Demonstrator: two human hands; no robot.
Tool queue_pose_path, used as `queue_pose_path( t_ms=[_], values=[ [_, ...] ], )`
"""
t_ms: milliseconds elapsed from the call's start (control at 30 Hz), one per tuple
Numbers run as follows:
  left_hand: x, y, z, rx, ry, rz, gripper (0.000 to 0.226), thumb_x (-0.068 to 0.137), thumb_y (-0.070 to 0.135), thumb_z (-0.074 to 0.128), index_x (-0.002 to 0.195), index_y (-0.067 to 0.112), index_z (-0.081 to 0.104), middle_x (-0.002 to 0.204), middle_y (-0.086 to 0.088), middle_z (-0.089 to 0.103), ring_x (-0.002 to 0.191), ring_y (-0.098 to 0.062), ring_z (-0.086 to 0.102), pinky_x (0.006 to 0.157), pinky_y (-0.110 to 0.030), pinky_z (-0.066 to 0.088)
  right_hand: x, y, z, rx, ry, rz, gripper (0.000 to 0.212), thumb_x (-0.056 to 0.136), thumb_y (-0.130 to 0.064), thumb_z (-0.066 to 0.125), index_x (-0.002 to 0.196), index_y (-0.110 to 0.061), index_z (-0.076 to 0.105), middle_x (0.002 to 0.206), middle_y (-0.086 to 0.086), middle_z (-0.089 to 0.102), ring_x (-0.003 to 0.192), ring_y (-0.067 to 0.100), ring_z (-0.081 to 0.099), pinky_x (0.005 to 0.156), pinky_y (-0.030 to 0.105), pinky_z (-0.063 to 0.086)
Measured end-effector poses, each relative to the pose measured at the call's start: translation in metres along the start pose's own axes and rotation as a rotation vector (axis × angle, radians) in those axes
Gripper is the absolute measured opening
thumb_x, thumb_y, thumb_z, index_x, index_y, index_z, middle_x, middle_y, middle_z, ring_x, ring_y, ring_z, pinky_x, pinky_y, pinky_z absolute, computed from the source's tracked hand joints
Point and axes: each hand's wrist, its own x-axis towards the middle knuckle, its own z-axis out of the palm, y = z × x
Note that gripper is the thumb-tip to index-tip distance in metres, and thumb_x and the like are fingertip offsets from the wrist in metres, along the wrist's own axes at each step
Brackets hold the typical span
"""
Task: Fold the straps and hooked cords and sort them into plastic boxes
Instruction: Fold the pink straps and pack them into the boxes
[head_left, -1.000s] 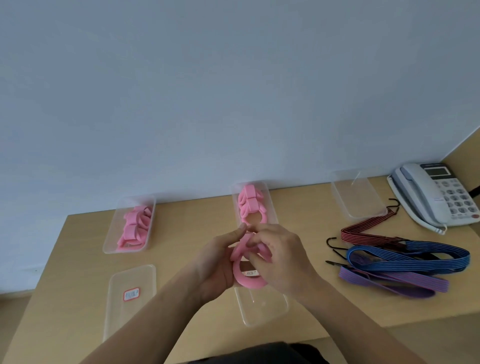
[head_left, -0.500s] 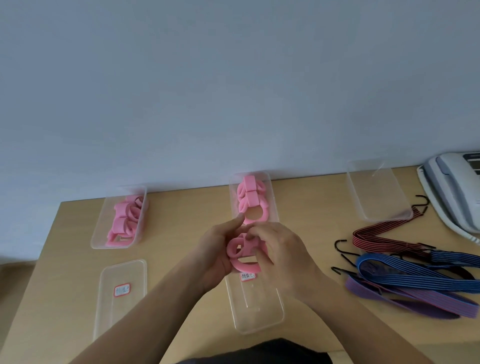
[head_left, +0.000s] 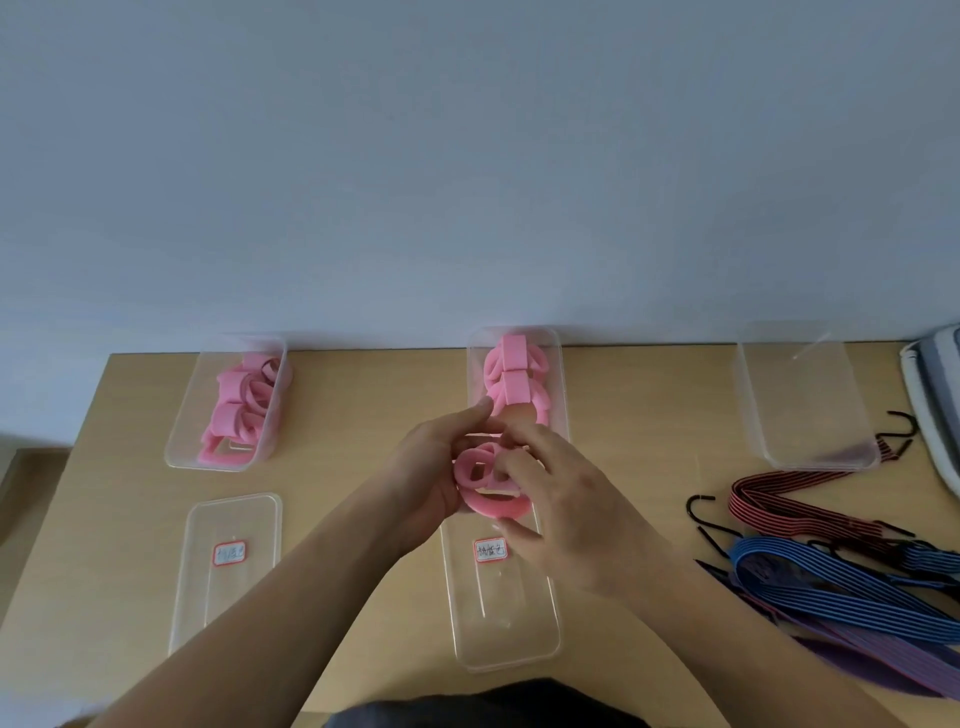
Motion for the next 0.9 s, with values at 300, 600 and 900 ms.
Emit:
queue_pose_path(
  t_ms=[300,600,900],
  values=[
    [0.010,0.004,-0.004,0.054,0.110,0.014,0.040,0.088,0.051,0.072,0.097,0.013,0.077,0.089,-0.011,0.076,0.075,-0.024,0.075,0.066,-0.037,0.061,0.012,0.016,0.003,0.106,0.141,-0.020,0.029,0.074,-0.007,0.077,0.096,-0.013,0.059,0.114,0.001,0.055,0.100,0.018,0.059,0.085,0.026,0.050],
    [0.034,-0.021,-0.013,0.645,0.569,0.293,0.022,0.088,0.051,0.073,0.089,0.029,0.071,0.080,0.010,0.074,0.079,-0.014,0.070,0.077,-0.044,0.060,0.042,0.040,0.001,-0.059,0.001,0.017,0.022,0.077,-0.004,0.076,0.092,-0.012,0.062,0.104,0.001,0.057,0.090,0.020,0.053,0.076,0.024,0.040],
    [0.042,-0.029,-0.017,0.442,0.539,0.225,0.006,0.095,0.013,0.069,0.090,0.014,0.072,0.073,-0.004,0.075,0.063,-0.017,0.068,0.062,-0.036,0.058,0.052,0.058,0.002,-0.185,-0.165,-0.023,0.024,0.077,0.004,0.071,0.083,-0.016,0.060,0.096,0.001,0.058,0.083,0.022,0.054,0.068,0.025,0.040]
  ],
)
